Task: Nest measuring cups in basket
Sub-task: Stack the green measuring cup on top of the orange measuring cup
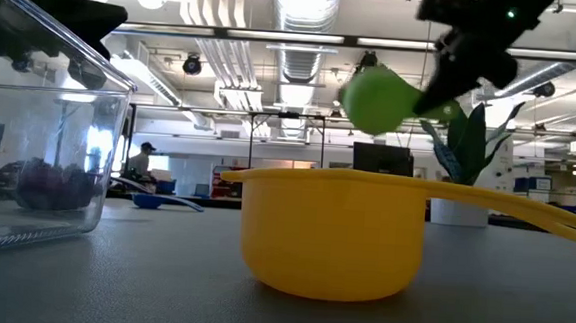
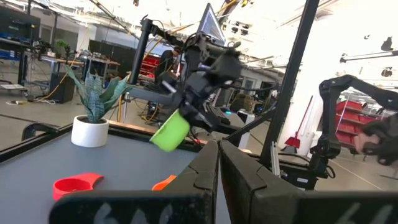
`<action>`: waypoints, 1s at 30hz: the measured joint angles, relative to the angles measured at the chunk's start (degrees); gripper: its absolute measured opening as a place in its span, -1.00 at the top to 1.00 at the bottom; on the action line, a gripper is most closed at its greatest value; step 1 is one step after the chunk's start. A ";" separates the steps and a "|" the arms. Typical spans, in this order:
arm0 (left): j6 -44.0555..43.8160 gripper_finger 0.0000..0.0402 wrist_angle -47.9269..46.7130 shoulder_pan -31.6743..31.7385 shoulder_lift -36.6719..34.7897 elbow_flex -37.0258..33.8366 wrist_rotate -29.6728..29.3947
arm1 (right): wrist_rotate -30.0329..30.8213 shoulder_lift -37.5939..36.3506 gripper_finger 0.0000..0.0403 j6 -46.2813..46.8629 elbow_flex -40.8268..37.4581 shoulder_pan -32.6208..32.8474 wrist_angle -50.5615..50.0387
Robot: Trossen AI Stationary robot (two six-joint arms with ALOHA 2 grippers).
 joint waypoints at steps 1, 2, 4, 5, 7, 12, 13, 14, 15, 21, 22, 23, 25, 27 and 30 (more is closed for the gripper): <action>0.02 1.00 -0.02 0.00 0.00 -0.02 0.02 | 2.57 1.56 0.96 -1.41 0.72 0.87 1.36; 0.00 1.00 0.00 0.00 0.02 -0.02 0.00 | 5.40 3.37 0.96 -2.60 1.56 1.76 2.12; 0.02 1.00 -0.02 0.00 0.00 0.00 0.01 | 11.26 7.64 0.96 -4.50 3.35 3.53 2.21; 0.02 1.00 0.00 0.00 0.01 0.00 0.01 | 13.99 9.82 0.96 -5.29 4.21 4.25 2.16; 0.00 1.00 -0.02 0.00 0.02 0.00 0.00 | 17.42 14.30 0.96 -6.69 5.93 5.65 2.12; 0.02 1.00 -0.02 0.00 0.00 0.00 0.02 | 19.35 23.63 0.96 -9.08 10.21 7.66 2.12; 0.01 1.00 -0.02 0.00 0.02 0.00 0.00 | 19.88 25.06 0.96 -9.48 10.95 7.91 2.11; 0.02 1.00 -0.02 0.00 0.00 0.00 0.00 | 20.59 26.30 0.96 -9.93 11.62 8.17 1.96; 0.00 1.00 -0.01 0.00 0.01 0.00 0.01 | 21.55 27.33 0.96 -10.34 12.17 8.37 1.65; 0.00 1.00 -0.02 0.00 0.00 0.00 0.00 | 21.55 28.50 0.96 -10.59 13.49 8.41 1.66; 0.02 1.00 -0.02 0.00 0.02 -0.02 0.02 | 21.31 28.17 0.96 -10.61 13.12 8.41 1.64; 0.00 1.00 0.02 0.00 0.06 0.00 0.02 | 20.92 27.98 0.95 -10.71 12.80 8.39 1.16; 0.02 1.00 -0.08 0.00 0.09 0.00 0.02 | 19.10 27.13 0.93 -10.67 12.30 8.37 1.35; 0.01 1.00 0.10 0.00 0.15 0.00 0.02 | 17.53 26.43 0.88 -9.80 11.52 8.37 1.24; 0.02 1.00 0.10 0.00 0.22 0.00 0.01 | 16.88 25.95 0.76 -8.66 9.96 8.37 1.32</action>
